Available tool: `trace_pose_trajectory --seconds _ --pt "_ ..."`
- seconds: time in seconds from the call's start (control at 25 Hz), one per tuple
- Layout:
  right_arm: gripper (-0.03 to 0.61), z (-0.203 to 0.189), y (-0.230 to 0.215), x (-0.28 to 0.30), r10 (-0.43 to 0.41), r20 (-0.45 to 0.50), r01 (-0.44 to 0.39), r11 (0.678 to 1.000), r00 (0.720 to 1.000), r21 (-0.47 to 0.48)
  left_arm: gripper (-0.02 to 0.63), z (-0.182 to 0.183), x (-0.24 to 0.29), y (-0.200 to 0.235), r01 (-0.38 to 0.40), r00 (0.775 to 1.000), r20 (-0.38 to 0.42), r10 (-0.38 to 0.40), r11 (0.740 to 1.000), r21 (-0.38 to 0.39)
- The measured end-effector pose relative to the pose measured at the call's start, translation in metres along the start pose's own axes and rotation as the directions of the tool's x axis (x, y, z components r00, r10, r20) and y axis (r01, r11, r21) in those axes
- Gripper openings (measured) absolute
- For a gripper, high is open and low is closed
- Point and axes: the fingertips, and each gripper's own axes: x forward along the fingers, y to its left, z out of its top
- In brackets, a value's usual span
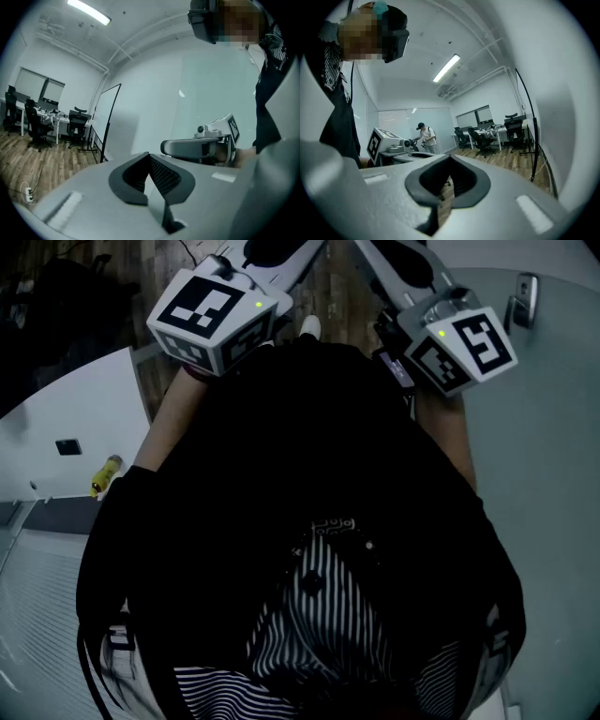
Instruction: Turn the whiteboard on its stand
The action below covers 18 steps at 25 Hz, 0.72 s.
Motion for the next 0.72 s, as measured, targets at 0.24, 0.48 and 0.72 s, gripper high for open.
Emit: trace_pose_trajectory --seconds 0.24,0.48,0.72 --pt "0.0 -0.006 0.003 -0.004 0.051 -0.047 -0.051 0.999 0.998 -0.007 -0.015 0.0 -0.001 -0.002 0.013 1.0 0.009 -0.013 1.0 0.005" --pt "0.0 -0.003 -0.016 -0.019 0.087 -0.06 -0.085 0.996 0.994 0.036 -0.015 0.01 0.013 -0.001 0.024 0.999 0.032 -0.023 0.999 -0.027" --pt "0.0 -0.002 -0.045 -0.015 0.137 -0.04 -0.131 0.983 0.99 0.128 0.0 0.013 0.042 -0.004 0.066 0.998 0.001 -0.066 0.998 -0.002"
